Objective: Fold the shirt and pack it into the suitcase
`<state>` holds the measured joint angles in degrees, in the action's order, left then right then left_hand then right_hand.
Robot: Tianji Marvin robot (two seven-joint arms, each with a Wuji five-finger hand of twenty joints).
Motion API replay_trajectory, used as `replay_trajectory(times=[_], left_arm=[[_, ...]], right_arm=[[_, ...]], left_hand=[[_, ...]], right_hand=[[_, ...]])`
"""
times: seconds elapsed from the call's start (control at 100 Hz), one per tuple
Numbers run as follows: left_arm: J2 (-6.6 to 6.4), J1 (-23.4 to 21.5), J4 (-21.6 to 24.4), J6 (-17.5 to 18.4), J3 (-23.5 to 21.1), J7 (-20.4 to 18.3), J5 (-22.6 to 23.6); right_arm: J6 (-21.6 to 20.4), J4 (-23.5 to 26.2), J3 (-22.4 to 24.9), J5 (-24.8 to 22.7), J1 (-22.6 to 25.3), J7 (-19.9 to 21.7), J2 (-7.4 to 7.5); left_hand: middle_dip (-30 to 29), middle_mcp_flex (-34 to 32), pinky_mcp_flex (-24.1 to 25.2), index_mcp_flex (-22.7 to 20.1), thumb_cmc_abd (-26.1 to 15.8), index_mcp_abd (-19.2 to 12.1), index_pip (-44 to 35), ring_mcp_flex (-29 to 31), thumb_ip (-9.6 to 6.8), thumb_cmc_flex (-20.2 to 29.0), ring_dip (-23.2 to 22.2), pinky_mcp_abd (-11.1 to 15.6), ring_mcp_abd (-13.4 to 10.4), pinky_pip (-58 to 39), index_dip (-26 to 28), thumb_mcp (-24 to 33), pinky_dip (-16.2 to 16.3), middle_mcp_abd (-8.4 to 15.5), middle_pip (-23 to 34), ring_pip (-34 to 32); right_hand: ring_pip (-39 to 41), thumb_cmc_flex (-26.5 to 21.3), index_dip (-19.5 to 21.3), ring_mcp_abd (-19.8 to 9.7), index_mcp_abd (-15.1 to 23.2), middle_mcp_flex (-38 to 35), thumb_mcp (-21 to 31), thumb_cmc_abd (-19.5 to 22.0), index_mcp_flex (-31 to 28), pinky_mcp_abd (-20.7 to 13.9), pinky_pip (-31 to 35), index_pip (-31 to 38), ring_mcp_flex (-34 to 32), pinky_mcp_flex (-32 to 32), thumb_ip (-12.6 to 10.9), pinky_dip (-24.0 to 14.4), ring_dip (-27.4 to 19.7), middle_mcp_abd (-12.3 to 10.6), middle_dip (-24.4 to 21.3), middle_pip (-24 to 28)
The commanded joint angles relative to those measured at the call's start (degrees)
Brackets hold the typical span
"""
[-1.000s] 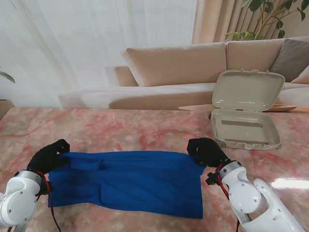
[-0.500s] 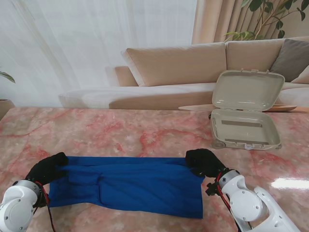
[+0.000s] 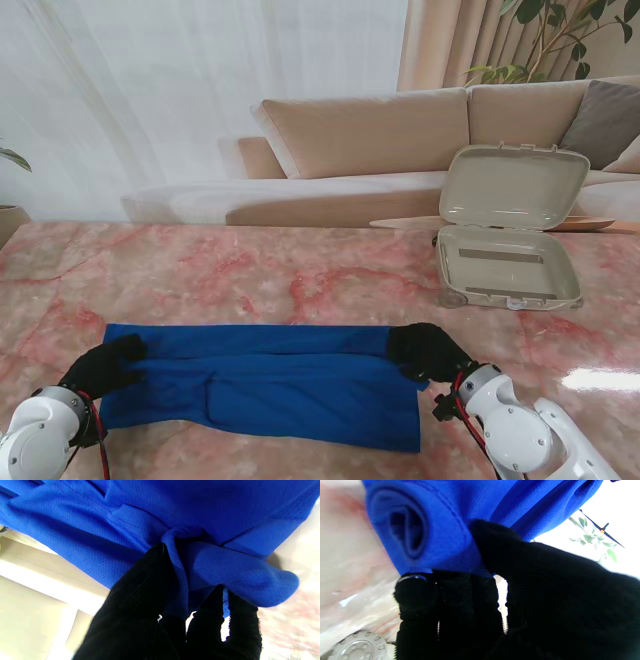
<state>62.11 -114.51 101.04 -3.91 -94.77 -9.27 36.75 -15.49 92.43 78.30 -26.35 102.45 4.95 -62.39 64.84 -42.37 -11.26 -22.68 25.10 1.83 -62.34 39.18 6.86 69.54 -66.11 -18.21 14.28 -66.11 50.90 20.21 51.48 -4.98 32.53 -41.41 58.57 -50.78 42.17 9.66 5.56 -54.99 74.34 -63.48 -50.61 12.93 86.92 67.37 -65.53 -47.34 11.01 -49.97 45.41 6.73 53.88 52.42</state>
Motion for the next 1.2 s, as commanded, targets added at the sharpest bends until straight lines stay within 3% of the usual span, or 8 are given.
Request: replay_trajectory(times=[0.0,0.25,0.29,0.39,0.49,0.52,0.66,1.19], left_arm=[[-0.16,-1.23,-0.07,-0.41,0.12,-0.71,-0.18],[-0.50,-2.18,0.62,-1.15,-0.25,-3.23,-1.10],[-0.48,-2.35,0.77,-1.31,-0.32,-3.15,-1.04],[-0.40,-2.82,1.15,-1.64,-0.65,-2.94,-0.95],[-0.45,-3.36,1.59,-1.82,-1.15,-3.38,-0.75],[-0.46,-3.52,1.70,-1.88,-1.29,-3.49,-0.71],[-0.51,-4.38,2.30,-2.16,-1.95,-4.09,-0.47],[-0.79,-6.54,7.38,0.68,-5.58,-8.65,-7.60]], right_arm=[[0.76,-0.58,0.25,-0.10,1.27,0.77,0.25],[1.20,1.01,2.26,-0.72,3.44,2.37,0.61],[1.06,1.47,2.73,-0.89,3.89,3.08,0.76],[0.87,2.86,4.10,-1.20,5.31,4.84,1.12],[0.63,4.34,5.57,-1.29,6.85,6.83,1.49],[0.44,4.70,5.99,-1.42,7.27,7.32,1.60],[-0.13,6.32,7.83,-2.12,8.97,9.24,1.99],[1.92,11.55,8.93,-3.70,7.70,5.87,1.16]], left_hand=[[-0.63,2.01,1.47,-1.96,-1.58,-1.51,1.13,-1.62,-0.98,4.43,1.40,-1.70,2.30,1.08,-1.53,-1.14,-1.34,-1.17,-2.34,2.14],[-5.03,1.63,3.58,-5.30,-2.93,-0.55,4.86,-4.01,-0.75,4.43,4.31,-1.65,2.88,4.02,-8.43,2.51,-4.10,-2.99,-10.22,7.27],[-5.40,1.62,3.80,-5.29,-2.99,-0.53,4.78,-4.34,-0.76,4.43,4.53,-1.63,2.96,4.20,-8.63,2.52,-4.24,-3.19,-10.74,7.53],[-5.89,1.61,4.10,-5.26,-3.05,-0.51,4.63,-4.65,-0.77,4.43,4.80,-1.62,2.98,4.47,-8.84,2.64,-4.46,-3.34,-11.48,7.74],[-6.24,1.59,4.30,-5.22,-3.12,-0.50,4.53,-4.93,-0.78,4.43,5.11,-1.54,3.04,4.72,-8.99,2.64,-4.66,-3.55,-12.03,7.92],[-6.38,1.63,4.47,-5.21,-3.14,-0.50,4.50,-5.03,-0.74,4.43,5.23,-1.53,3.02,4.87,-9.03,2.57,-4.75,-3.48,-12.25,7.99],[-7.06,1.75,5.05,-5.20,-3.36,-0.49,4.41,-5.84,-0.73,4.43,5.85,-1.57,3.10,5.54,-9.16,2.77,-5.15,-3.76,-13.21,8.58],[-31.02,11.29,9.93,-9.87,-7.42,1.57,26.65,-13.04,-3.71,1.44,17.17,-1.67,3.00,11.35,-25.62,-17.35,-6.22,-5.67,-5.99,11.43]], right_hand=[[-2.03,-1.91,-1.36,2.20,1.73,-0.90,1.32,-0.62,-1.00,0.88,-2.05,-0.30,-1.36,1.11,-0.32,1.74,-1.69,-1.07,-1.26,-0.69],[-11.96,1.22,-7.19,2.89,1.53,-1.00,-3.72,1.66,-0.38,-4.45,-2.45,-1.90,-0.62,-14.04,0.09,7.36,-6.26,0.29,-5.29,-5.48],[-14.46,2.26,-9.10,2.76,1.41,-1.03,-4.19,1.67,-0.11,4.78,-16.20,-1.66,-0.48,0.03,0.53,5.61,-6.49,0.53,-6.13,-6.80],[-18.21,4.12,-11.82,2.25,0.84,-0.88,-4.73,1.63,0.15,4.79,-14.51,-3.20,0.26,6.79,1.23,2.89,-8.28,0.78,-8.14,-9.07],[-22.66,6.44,-14.20,1.31,-0.04,0.37,-5.35,1.43,0.71,-1.02,-8.48,-4.77,1.85,-3.93,2.36,16.29,-8.94,0.74,-10.69,-10.18],[-23.48,6.97,-14.52,0.80,-0.14,0.48,-5.38,1.04,0.81,-1.22,-10.21,-5.29,2.12,0.73,2.76,7.12,-9.57,0.55,-11.36,-10.38],[-27.04,9.03,-15.61,-0.65,-0.22,1.25,-5.74,1.01,1.10,-11.65,-7.83,-6.82,4.15,-12.80,3.41,7.86,-12.02,-0.30,-13.33,-11.64],[-30.26,9.83,-15.40,-0.30,-1.84,4.06,-9.77,6.11,3.41,-13.30,-11.84,-9.04,8.08,-12.10,1.11,4.41,-13.21,0.33,-15.01,-12.97]])
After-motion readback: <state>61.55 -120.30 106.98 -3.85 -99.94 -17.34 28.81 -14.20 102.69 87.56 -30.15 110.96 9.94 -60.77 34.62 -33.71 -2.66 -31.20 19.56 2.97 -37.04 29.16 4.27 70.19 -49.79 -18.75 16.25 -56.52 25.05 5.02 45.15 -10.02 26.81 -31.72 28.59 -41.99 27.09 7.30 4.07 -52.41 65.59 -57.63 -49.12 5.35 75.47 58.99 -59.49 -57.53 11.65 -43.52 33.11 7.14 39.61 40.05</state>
